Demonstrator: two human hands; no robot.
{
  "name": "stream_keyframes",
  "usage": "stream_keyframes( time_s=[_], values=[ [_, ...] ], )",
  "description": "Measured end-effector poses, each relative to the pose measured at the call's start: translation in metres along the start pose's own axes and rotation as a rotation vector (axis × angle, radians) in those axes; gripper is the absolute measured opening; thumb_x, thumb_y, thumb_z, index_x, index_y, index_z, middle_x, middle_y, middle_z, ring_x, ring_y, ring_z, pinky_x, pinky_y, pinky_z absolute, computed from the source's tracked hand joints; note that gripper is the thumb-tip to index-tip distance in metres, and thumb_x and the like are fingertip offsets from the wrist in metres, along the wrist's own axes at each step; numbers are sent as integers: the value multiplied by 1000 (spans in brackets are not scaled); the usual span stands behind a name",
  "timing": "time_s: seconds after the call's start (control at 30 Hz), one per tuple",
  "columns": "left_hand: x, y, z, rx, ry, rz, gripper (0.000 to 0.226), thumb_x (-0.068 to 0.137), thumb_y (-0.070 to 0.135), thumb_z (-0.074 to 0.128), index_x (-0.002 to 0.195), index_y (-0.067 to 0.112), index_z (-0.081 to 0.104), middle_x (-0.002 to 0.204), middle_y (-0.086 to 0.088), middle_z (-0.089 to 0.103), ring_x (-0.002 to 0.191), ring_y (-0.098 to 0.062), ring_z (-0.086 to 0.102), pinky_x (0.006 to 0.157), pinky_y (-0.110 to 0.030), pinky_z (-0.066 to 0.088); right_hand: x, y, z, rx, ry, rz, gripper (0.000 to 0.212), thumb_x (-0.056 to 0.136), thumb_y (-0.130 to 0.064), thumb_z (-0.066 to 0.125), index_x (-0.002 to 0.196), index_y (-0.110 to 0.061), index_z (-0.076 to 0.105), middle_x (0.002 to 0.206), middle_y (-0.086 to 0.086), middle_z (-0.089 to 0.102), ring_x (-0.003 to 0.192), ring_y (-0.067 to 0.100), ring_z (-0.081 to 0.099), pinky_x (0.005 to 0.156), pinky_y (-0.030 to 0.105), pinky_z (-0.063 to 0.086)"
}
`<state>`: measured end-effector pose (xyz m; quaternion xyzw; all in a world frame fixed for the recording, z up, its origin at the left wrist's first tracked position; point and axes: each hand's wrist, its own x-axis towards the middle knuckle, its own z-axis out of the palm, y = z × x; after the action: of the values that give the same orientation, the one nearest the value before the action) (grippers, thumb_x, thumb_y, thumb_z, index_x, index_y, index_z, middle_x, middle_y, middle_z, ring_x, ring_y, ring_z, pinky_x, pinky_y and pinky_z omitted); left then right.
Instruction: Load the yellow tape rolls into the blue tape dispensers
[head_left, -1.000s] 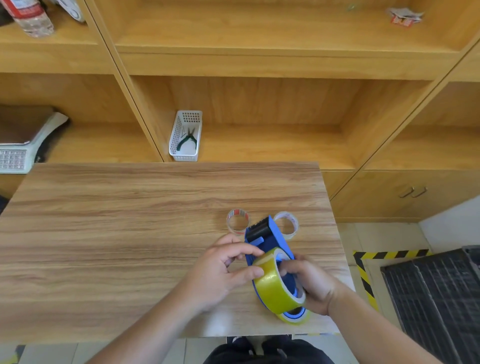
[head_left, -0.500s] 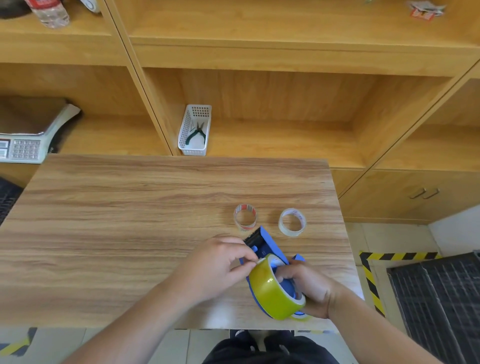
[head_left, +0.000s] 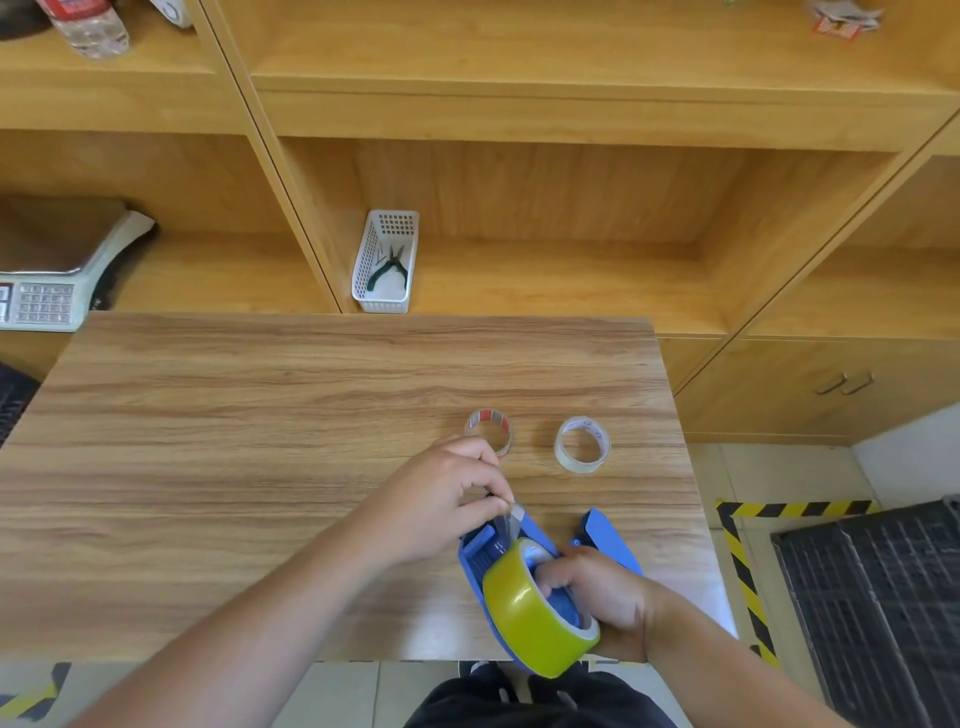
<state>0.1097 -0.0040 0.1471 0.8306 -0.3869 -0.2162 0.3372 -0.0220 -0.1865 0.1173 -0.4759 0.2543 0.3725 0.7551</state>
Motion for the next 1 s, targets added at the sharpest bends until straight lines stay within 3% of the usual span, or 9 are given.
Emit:
stream_keyframes(
  time_s=[0.2,0.33,0.43,0.5,0.6,0.77,0.9,1.0],
  values=[
    [4,-4,-4,-54,41,-169,8,88,27,78,80,28,75,86,18,61,69,11,53,62,-9,35,0,2,-4,21,46,-36,28,80,4,55,101,5,73,86,18,74,75,30,72,65,32,57],
    [7,-8,-15,-107,23,-229,16,86,27,79,72,28,72,87,9,67,64,2,52,61,-14,36,3,5,-1,-8,54,-73,34,81,5,54,112,11,67,97,22,71,86,34,69,72,35,57],
    [9,-17,-28,-157,44,-311,18,86,26,79,69,29,72,77,14,68,59,0,49,63,-25,41,4,6,-2,-20,64,-106,41,75,1,59,112,19,59,102,28,64,93,39,61,81,39,52],
    [9,-25,-40,-178,66,-367,16,87,27,79,71,28,74,63,21,63,54,0,47,61,-29,40,2,7,-1,-24,45,-118,39,71,-2,63,103,20,59,103,31,56,96,43,52,83,42,47],
    [10,-29,-47,-195,47,-403,14,87,29,79,73,26,76,53,23,58,52,-1,45,59,-29,38,1,10,-3,-63,40,-128,31,66,-4,67,91,13,63,96,31,55,89,42,51,73,34,48],
    [8,-31,-33,-325,-26,-448,11,85,27,80,74,26,78,75,6,75,69,-5,58,73,-31,45,-3,4,3,-120,-21,-180,9,64,5,59,72,1,63,73,16,61,65,29,56,60,26,48],
    [6,-28,-20,-495,-132,-540,16,87,21,79,72,27,79,68,17,71,65,2,57,72,-25,44,-9,-5,6,-153,-96,-170,23,66,9,52,59,-9,65,58,4,63,52,15,58,53,19,45],
    [5,-25,-9,-674,-232,-614,23,88,8,71,72,22,80,71,9,70,72,-10,55,70,-23,45,-11,-5,5,-161,-102,-180,19,63,8,53,61,-7,64,61,6,64,56,18,60,56,22,46]
  ],
)
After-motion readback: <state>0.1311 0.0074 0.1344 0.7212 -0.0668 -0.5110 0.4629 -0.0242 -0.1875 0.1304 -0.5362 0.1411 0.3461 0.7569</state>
